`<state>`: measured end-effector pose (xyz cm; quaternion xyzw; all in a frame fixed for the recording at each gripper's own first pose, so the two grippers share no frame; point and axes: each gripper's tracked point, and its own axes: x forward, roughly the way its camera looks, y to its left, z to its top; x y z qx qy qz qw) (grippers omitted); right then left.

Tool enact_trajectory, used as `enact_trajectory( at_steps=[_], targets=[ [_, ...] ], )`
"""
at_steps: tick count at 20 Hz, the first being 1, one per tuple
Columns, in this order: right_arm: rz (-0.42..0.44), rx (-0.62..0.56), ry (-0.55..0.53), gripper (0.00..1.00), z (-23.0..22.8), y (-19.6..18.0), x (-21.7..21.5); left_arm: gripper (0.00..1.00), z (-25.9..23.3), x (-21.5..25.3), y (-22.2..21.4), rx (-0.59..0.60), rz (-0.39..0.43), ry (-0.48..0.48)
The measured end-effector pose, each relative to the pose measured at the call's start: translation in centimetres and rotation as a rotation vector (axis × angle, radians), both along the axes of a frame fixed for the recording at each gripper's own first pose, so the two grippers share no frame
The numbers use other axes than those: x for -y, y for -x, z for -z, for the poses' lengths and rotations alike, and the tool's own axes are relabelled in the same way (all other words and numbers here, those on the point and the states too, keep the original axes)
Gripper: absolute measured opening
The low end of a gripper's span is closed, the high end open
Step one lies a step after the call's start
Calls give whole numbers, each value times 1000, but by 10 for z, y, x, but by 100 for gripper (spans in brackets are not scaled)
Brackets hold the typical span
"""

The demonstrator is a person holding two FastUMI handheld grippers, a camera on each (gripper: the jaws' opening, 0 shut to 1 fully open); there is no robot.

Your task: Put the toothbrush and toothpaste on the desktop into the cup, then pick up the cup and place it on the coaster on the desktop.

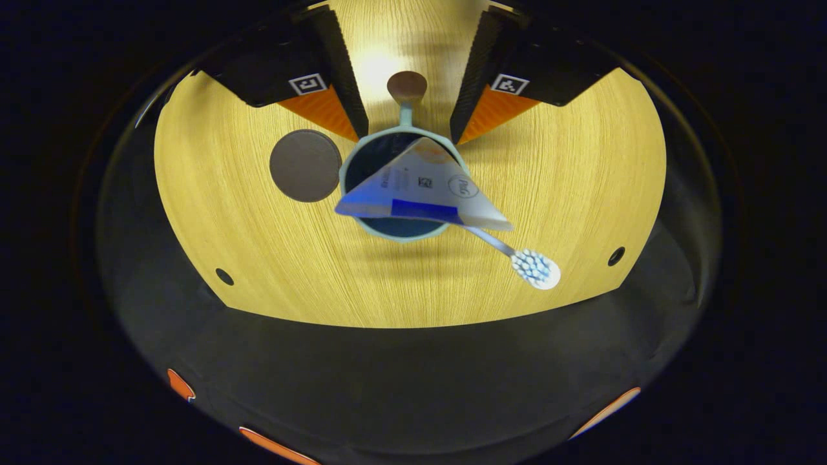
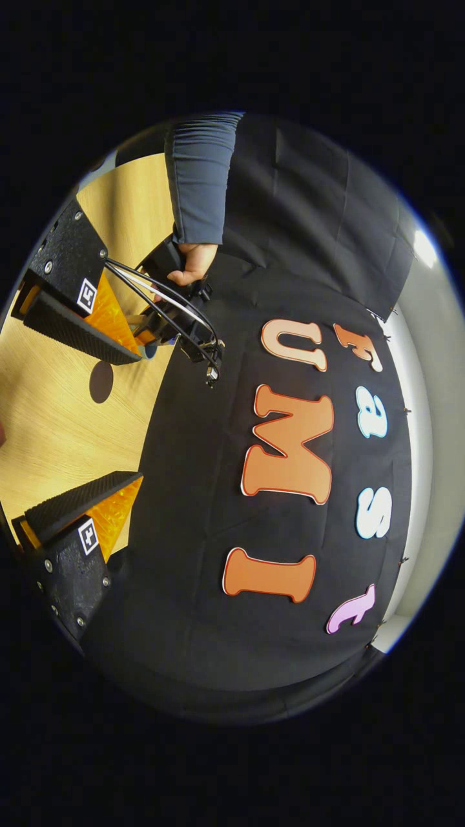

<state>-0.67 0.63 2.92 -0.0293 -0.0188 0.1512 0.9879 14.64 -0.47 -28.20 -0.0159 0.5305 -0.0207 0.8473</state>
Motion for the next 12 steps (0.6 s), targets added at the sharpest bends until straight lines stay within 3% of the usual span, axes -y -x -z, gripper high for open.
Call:
enact_trajectory(
  at_steps=[4,6,12],
  targets=[
    [7,-20,1,99,11,5,9,65,2,0,6,-20,-3,-29],
    [16,-26,5,99,15,9,14,25,-7,3,13,-19,-22,-33],
    [43,-29,-31,99,17,12,30,19,-11,3,11,-17,-33,-32]
  ],
)
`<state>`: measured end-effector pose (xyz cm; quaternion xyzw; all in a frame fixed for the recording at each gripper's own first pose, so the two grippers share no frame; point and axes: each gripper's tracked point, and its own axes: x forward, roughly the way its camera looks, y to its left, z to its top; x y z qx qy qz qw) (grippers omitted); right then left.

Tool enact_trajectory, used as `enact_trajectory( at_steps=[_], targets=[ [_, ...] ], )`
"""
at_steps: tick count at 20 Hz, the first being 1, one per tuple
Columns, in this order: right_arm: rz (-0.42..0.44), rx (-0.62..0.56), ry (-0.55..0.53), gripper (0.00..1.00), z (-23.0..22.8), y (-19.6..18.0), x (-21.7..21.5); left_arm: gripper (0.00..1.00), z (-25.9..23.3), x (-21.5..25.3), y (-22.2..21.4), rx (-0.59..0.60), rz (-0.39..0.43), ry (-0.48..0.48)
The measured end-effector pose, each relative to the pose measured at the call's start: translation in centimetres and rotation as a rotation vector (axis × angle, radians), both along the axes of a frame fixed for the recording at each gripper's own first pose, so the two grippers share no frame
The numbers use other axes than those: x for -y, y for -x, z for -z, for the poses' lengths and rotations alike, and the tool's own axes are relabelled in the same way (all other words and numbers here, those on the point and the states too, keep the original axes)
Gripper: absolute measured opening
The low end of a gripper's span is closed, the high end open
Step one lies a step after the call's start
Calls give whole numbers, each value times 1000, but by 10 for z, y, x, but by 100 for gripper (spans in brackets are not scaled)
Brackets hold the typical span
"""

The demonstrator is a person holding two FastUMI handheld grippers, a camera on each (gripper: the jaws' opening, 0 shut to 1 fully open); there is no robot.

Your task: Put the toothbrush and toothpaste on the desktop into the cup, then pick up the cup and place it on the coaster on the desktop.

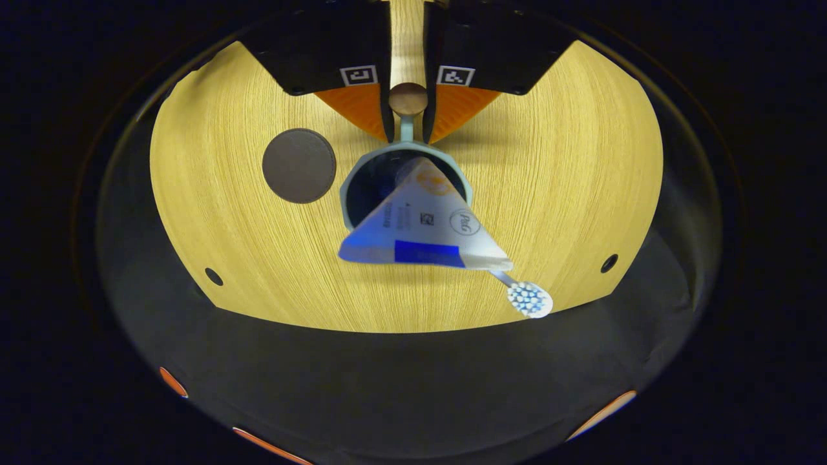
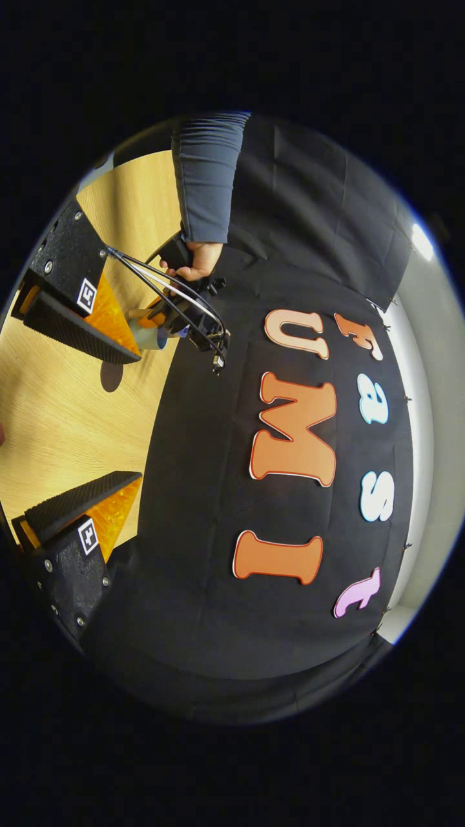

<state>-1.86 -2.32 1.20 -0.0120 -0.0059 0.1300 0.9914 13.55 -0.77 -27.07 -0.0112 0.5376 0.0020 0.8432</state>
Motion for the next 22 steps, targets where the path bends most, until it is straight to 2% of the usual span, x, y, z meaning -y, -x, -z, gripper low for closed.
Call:
enact_trajectory(
  at_steps=[5,13,22],
  targets=[
    [21,-5,-4,99,2,2,8,19,-10,3,1,44,9,8],
    [37,-10,16,99,4,12,19,19,-19,8,0,90,99,47],
    [58,-52,19,99,20,22,34,19,-25,7,0,47,168,66]
  ],
)
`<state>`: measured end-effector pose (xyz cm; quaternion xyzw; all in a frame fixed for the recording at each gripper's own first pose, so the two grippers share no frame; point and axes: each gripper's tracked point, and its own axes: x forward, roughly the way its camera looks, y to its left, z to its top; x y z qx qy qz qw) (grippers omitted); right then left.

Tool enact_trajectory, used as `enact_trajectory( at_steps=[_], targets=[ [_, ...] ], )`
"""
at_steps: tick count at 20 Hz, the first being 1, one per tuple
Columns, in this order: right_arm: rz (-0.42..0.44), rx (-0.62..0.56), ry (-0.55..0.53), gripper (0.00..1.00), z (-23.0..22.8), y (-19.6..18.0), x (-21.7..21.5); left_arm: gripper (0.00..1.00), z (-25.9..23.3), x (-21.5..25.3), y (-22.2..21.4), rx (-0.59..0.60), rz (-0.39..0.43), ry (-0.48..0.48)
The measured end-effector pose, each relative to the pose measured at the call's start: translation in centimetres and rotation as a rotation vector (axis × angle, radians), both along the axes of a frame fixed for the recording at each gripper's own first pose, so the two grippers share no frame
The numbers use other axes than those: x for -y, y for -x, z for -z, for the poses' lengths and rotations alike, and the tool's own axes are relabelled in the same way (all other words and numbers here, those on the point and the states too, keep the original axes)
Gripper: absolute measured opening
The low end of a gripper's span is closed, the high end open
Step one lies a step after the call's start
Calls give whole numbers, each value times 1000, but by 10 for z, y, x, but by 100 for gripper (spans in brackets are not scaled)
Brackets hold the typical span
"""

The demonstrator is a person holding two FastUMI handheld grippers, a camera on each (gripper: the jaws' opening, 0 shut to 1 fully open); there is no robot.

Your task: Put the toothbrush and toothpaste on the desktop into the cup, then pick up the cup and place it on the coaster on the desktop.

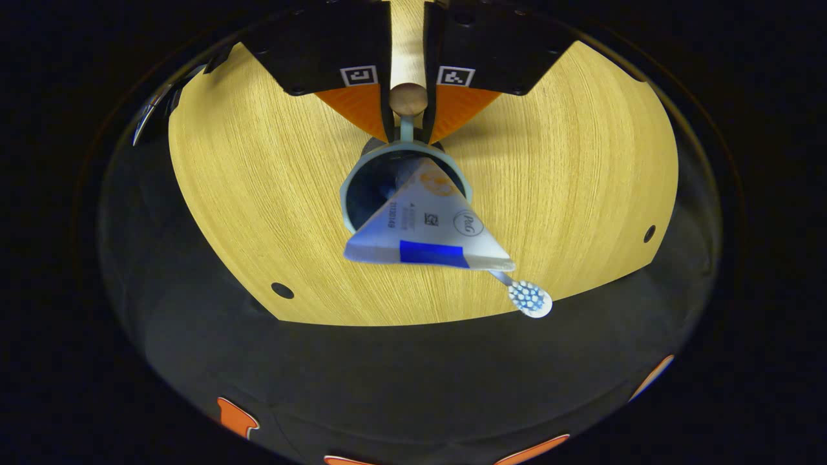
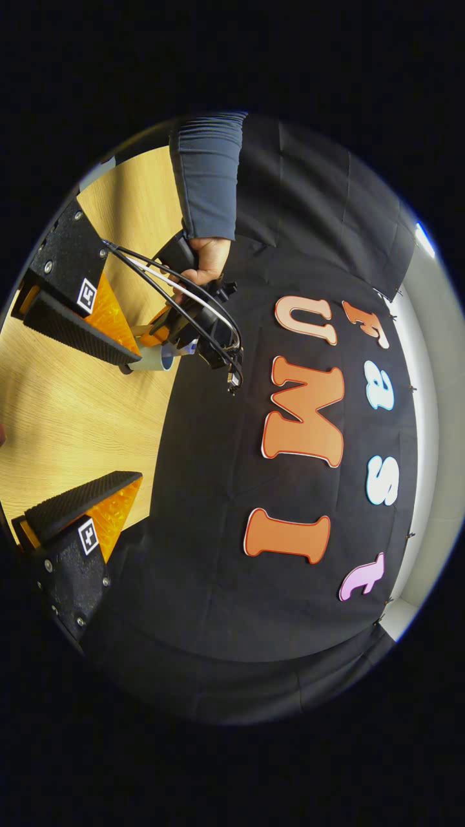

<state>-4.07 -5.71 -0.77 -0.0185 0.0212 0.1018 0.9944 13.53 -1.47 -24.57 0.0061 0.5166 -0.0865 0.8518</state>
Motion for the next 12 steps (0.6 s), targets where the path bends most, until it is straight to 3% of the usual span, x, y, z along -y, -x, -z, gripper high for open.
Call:
enact_trajectory(
  at_steps=[3,4,5,7,9,12],
  targets=[
    [9,-8,-14,99,2,1,3,20,-3,-6,-1,-9,21,-26],
    [10,-12,-15,99,4,-1,3,28,-6,-6,-2,14,28,-36],
    [10,-18,-14,99,6,0,2,25,-9,-8,-6,35,33,-41],
    [10,-20,-14,99,5,1,1,29,-13,-8,-9,83,50,-35],
    [7,-14,-15,99,2,1,-2,48,-21,-5,-1,102,70,-13],
    [-19,-1,-6,99,-3,-1,-14,100,-39,-9,14,156,84,0]
  ],
)
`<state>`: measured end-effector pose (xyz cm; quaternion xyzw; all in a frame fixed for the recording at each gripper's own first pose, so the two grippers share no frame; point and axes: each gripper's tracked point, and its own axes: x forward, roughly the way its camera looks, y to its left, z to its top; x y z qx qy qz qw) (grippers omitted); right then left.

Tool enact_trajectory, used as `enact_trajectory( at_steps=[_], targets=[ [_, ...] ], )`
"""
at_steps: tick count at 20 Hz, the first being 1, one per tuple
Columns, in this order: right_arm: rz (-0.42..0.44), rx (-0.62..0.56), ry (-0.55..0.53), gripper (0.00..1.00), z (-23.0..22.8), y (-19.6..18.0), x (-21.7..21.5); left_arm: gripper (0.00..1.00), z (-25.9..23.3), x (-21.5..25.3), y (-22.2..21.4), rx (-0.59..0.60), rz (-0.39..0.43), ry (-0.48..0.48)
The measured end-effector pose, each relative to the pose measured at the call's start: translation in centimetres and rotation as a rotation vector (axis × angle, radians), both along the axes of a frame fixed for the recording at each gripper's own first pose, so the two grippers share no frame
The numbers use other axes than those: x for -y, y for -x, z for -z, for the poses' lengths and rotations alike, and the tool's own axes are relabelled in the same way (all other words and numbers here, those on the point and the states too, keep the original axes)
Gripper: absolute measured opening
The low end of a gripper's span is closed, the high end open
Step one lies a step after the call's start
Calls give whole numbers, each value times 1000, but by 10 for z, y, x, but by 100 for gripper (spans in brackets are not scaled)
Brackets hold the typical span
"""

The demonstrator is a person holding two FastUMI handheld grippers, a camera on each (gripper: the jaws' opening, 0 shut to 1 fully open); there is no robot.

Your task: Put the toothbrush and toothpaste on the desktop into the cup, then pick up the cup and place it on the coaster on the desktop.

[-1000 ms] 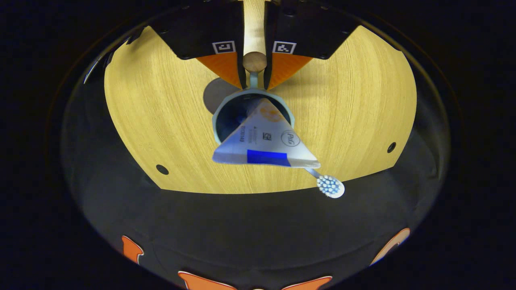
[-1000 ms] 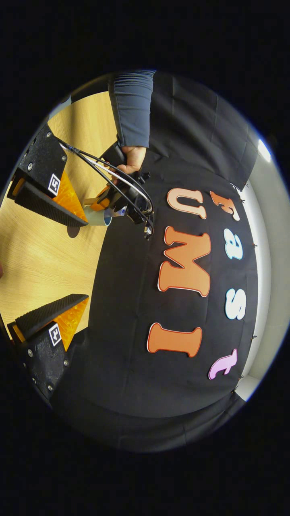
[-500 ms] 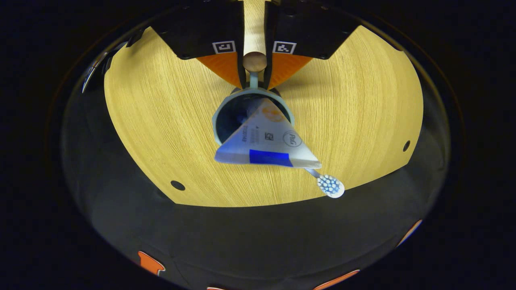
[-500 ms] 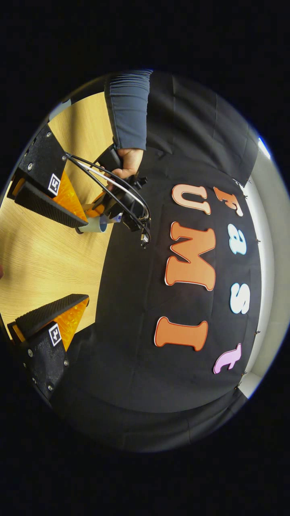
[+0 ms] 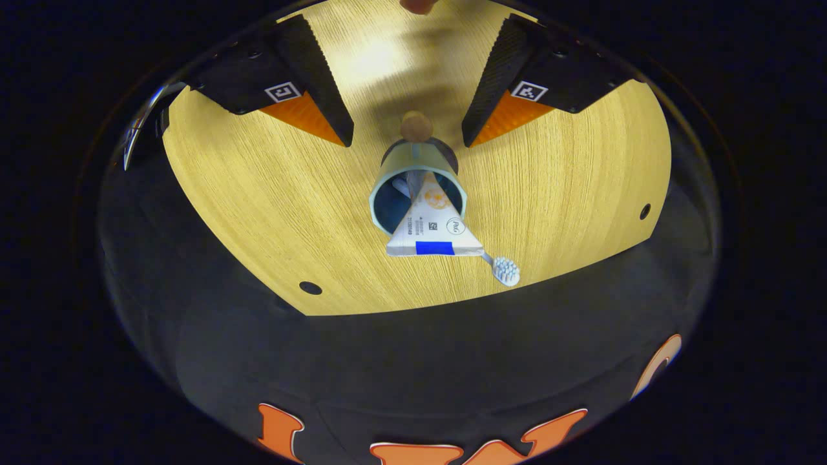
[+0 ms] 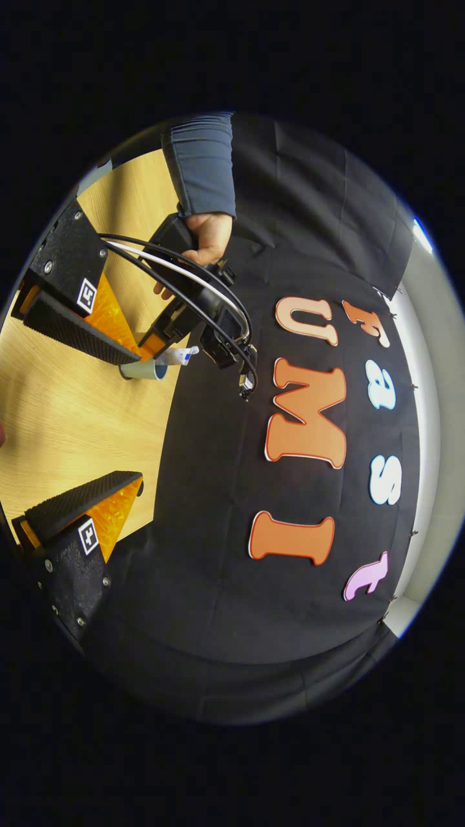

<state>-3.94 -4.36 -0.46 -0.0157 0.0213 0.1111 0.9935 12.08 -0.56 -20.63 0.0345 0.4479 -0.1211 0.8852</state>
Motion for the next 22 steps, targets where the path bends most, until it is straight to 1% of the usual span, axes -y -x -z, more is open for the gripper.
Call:
enact_trajectory(
  at_steps=[4,6,7,10,12,15,17,22],
  targets=[
    [-16,29,1,99,-12,-6,-20,100,-33,-15,19,122,-8,7],
    [-11,55,-5,99,-20,-7,-29,100,-55,-28,27,211,-9,-4],
    [-3,73,-13,99,-25,-8,-32,100,-63,-36,28,283,-26,-9],
    [9,120,-50,99,-37,-9,-44,99,-71,-61,46,425,-77,-49],
    [23,136,-64,99,-44,-11,-46,100,-81,-77,62,494,-117,-34],
    [16,142,-92,99,-46,-11,-56,99,-101,-100,87,602,-182,20],
    [19,143,-91,99,-44,-10,-59,99,-119,-115,101,672,-213,5],
    [44,157,-86,99,-39,-3,-62,99,-160,-131,132,872,-225,-59]
  ],
)
